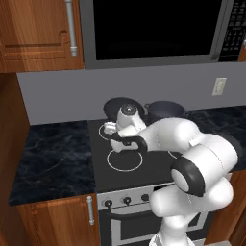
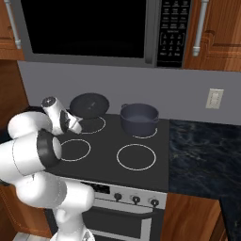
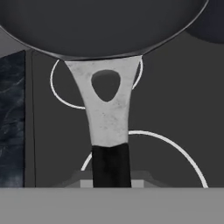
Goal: Move the pot and pan from the stove into the sink.
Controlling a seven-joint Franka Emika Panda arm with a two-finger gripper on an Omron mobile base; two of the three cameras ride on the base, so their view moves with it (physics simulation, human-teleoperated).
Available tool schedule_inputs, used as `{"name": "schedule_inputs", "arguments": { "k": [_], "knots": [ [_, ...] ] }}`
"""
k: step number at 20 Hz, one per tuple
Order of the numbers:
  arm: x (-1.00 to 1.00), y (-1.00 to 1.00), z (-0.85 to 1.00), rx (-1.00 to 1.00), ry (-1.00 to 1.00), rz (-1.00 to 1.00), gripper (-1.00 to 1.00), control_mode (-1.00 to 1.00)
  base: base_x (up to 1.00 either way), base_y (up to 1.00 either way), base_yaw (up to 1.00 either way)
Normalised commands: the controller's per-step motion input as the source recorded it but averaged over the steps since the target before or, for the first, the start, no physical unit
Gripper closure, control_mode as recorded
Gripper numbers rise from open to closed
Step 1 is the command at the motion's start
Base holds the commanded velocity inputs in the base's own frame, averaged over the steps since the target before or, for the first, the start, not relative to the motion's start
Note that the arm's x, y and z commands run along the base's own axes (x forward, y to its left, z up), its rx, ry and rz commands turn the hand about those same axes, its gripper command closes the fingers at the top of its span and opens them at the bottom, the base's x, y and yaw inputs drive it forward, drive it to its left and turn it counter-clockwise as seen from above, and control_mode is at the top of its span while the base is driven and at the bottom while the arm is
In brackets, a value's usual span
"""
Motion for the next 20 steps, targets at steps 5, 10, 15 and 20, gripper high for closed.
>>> {"name": "schedule_inputs", "arguments": {
  "k": [5,10,15,20],
  "knots": [
    [-0.16,-0.06,0.94,0.05,-0.02,0.0,1.0,-1.0,0.0,0.0,0.0],
    [-0.37,-0.1,0.84,0.03,0.0,0.0,1.0,-1.0,0.0,0.0,0.0],
    [-0.68,-0.22,0.59,0.01,0.0,0.0,1.0,-1.0,0.0,0.0,0.0],
    [-0.86,-0.3,0.31,0.01,-0.01,0.0,1.0,-1.0,0.0,0.0,0.0]
  ]
}}
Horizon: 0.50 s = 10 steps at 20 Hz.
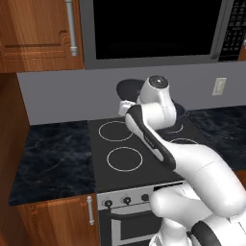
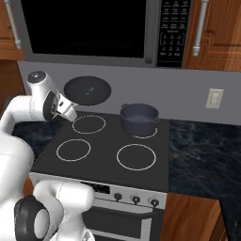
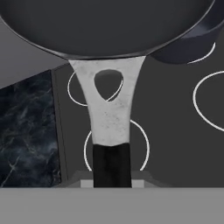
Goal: Move the pot and pan from the stove into the sink.
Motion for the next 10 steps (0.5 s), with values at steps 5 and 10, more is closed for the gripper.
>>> {"name": "schedule_inputs", "arguments": {
  "k": [5,10],
  "knots": [
    [-0.91,-0.26,0.17,0.0,-0.03,0.0,1.0,-1.0,0.0,0.0,0.0],
    [-0.88,-0.15,0.12,0.0,-0.05,0.01,1.0,-1.0,0.0,0.0,0.0]
  ]
}}
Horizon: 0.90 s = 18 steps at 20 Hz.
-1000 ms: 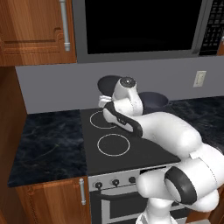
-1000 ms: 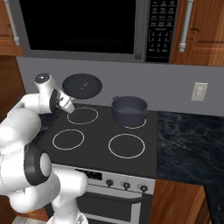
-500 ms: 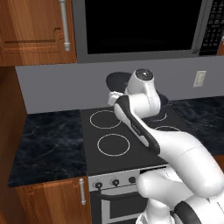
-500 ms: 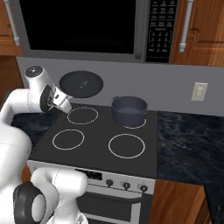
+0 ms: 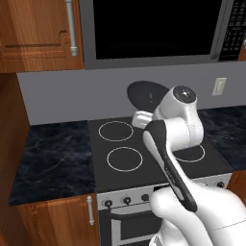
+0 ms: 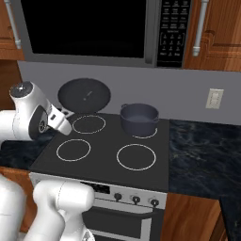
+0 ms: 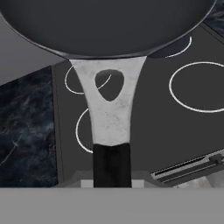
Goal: Move the pot and pan from the stove into the sink.
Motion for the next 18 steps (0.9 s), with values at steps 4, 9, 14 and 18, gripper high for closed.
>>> {"name": "schedule_inputs", "arguments": {
  "k": [4,9,14,18],
  "knots": [
    [-0.81,-0.02,0.11,0.0,-0.03,0.05,1.0,-1.0,0.0,0.0,0.0],
    [-0.75,0.0,0.09,0.0,-0.02,0.09,1.0,-1.0,0.0,0.0,0.0],
    [-0.62,0.0,0.01,0.0,-0.07,0.1,1.0,-1.0,0.0,0.0,0.0],
    [-0.41,0.0,0.0,0.0,-0.06,0.06,1.0,-1.0,0.0,0.0,0.0]
  ]
}}
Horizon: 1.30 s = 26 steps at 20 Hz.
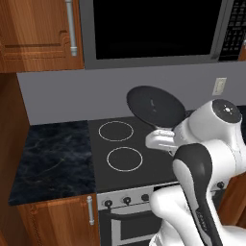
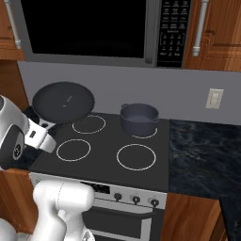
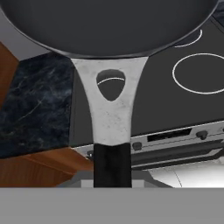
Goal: Move the pot and pan from the stove into the sink.
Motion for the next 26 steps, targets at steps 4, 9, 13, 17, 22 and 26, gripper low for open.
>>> {"name": "schedule_inputs", "arguments": {
  "k": [4,9,13,17,22,26],
  "knots": [
    [-0.06,0.01,0.0,0.0,0.0,0.01,1.0,1.0,0.0,0.0,0.0],
    [0.0,0.0,0.0,0.0,0.0,0.0,1.0,1.0,-0.61,-0.09,0.0],
    [0.0,0.0,0.0,0.0,0.0,0.0,1.0,1.0,-0.81,-0.15,0.01],
    [0.0,0.0,0.0,0.0,0.0,0.0,1.0,1.0,-0.73,-0.09,0.01],
    [0.0,0.0,0.0,0.0,0.0,0.0,1.0,1.0,-0.73,-0.07,0.01],
    [0.0,0.0,0.0,0.0,0.0,0.0,1.0,1.0,-0.65,-0.06,-0.04]
  ]
}}
